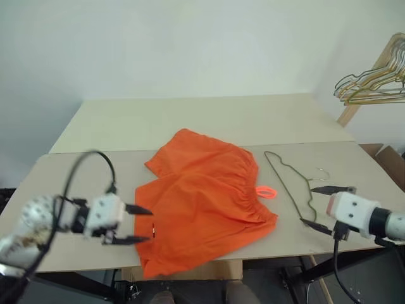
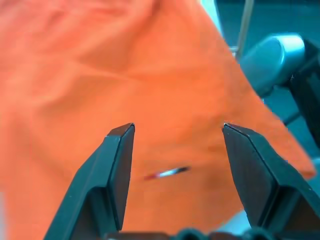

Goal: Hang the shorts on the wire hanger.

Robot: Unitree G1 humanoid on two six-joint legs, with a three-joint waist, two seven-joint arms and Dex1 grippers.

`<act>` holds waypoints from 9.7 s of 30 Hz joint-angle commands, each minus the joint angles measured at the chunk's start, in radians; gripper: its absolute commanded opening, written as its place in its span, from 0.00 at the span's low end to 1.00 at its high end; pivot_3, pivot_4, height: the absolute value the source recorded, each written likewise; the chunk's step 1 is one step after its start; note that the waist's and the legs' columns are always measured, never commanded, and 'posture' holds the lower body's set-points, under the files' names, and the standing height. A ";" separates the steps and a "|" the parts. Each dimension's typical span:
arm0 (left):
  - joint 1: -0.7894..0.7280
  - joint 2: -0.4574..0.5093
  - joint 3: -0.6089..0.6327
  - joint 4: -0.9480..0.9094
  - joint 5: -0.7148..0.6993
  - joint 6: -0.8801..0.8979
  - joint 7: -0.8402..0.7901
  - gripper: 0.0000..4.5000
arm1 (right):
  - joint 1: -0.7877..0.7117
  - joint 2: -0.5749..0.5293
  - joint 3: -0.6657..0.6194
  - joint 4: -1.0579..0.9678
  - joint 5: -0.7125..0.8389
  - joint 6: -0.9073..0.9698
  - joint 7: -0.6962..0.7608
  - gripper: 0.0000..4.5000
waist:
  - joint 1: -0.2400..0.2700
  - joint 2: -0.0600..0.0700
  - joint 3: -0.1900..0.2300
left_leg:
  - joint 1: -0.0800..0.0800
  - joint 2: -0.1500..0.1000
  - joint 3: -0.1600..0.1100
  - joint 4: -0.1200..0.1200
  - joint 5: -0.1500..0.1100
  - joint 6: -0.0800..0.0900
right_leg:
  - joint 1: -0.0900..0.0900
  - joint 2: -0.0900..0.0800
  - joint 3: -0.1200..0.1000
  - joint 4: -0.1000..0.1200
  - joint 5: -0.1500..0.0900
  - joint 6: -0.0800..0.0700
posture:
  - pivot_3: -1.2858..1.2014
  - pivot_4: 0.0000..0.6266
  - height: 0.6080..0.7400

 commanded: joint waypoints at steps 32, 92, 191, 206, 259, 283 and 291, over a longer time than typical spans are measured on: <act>-0.413 -0.340 -0.194 -0.086 -0.086 0.370 0.207 0.67 | -0.491 0.190 0.254 0.238 0.042 0.884 -0.216 0.02 | -0.003 0.002 -0.003 | -0.009 -0.001 0.004 0.001 0.000 0.000 | -0.010 0.002 0.006 0.001 0.005 -0.003 | 0.46 0.05 1.00; -1.056 -0.576 -0.419 0.951 0.428 0.048 -0.187 0.86 | -0.644 0.091 0.283 0.330 -0.905 -0.949 -0.705 0.00 | -0.217 0.005 -0.005 | -0.018 -0.010 0.000 0.003 0.002 -0.003 | -0.013 -0.009 0.004 -0.004 0.010 0.001 | 0.41 0.00 1.00; -0.653 -0.456 -0.246 0.506 0.308 -0.074 -0.043 0.99 | -0.248 0.060 -0.212 -0.029 0.512 1.371 0.075 0.00 | -0.081 0.012 -0.015 | -0.034 -0.014 -0.017 0.018 0.001 -0.001 | -0.027 -0.010 -0.001 0.010 0.008 0.004 | 0.44 0.11 1.00; -0.586 -0.436 -0.247 0.393 0.289 -0.009 -0.042 0.99 | -0.321 -0.043 -0.041 0.122 0.625 1.369 0.153 0.00 | -0.071 0.012 -0.013 | -0.034 -0.013 -0.011 0.018 -0.001 0.002 | -0.025 -0.009 -0.001 0.007 0.008 0.004 | 0.46 0.12 1.00; -0.487 -0.376 -0.242 0.281 0.285 -0.034 0.046 0.99 | -0.275 -0.193 0.222 0.276 0.659 1.229 0.510 0.00 | 0.076 0.012 -0.029 | -0.033 -0.013 -0.007 0.020 -0.001 0.002 | -0.025 -0.009 -0.001 0.007 0.008 0.004 | 0.51 0.00 1.00; -0.478 -0.408 -0.195 0.160 0.137 0.119 0.075 0.99 | -0.652 0.341 0.096 0.684 0.666 1.371 0.098 0.00 | 0.081 0.007 -0.033 | -0.029 -0.014 -0.005 0.018 -0.001 0.002 | -0.025 -0.009 0.002 0.009 0.008 0.003 | 0.53 0.02 1.00; -0.478 -0.403 -0.189 0.150 0.134 0.115 0.085 0.99 | -0.484 0.204 0.218 0.447 0.881 1.371 0.152 0.00 | 0.090 0.007 -0.034 | -0.031 -0.014 -0.005 0.019 -0.001 0.002 | -0.025 -0.010 0.001 0.008 0.008 0.004 | 0.53 0.02 1.00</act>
